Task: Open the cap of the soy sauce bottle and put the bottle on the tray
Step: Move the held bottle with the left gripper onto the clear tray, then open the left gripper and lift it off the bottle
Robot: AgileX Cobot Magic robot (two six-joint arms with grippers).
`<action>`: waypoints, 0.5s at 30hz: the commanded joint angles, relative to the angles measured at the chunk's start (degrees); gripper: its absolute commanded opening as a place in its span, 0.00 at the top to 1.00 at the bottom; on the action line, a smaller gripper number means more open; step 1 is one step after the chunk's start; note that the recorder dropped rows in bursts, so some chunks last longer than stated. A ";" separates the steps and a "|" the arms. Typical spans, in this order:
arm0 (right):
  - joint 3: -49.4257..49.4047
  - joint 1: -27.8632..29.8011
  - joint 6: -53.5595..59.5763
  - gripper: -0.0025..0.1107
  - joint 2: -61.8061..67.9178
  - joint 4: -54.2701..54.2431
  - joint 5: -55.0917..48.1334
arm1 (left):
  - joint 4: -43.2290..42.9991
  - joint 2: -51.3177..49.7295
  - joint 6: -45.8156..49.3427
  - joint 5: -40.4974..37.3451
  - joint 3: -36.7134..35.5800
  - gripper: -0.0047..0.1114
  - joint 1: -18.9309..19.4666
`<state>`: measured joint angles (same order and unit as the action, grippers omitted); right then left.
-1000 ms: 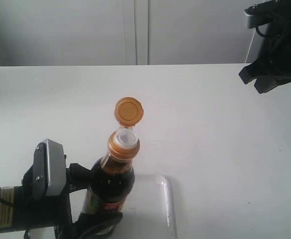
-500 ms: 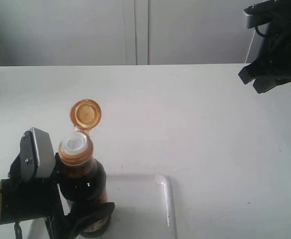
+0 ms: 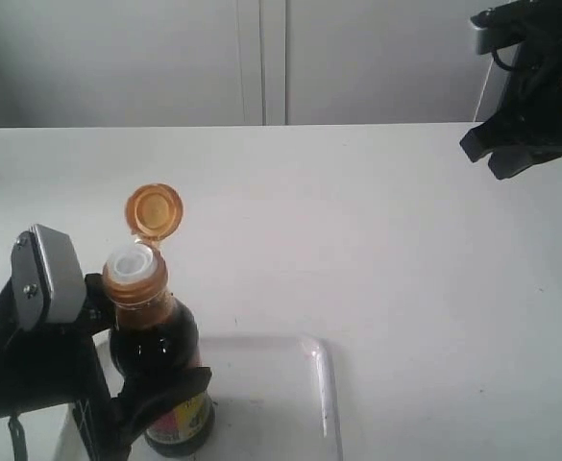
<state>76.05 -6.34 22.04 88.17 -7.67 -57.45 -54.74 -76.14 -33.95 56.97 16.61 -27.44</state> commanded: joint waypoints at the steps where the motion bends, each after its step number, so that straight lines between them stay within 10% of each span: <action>1: -0.30 0.06 0.72 0.98 -0.46 -0.42 0.42 | -0.09 3.38 -0.81 -0.07 -0.13 0.22 0.01; 15: -0.30 0.06 0.83 0.98 -0.46 -0.41 0.42 | 6.06 11.70 -0.59 1.60 0.15 0.22 0.01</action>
<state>76.05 -6.34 22.21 88.17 -7.82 -57.45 -50.42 -65.94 -34.17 57.16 16.61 -27.44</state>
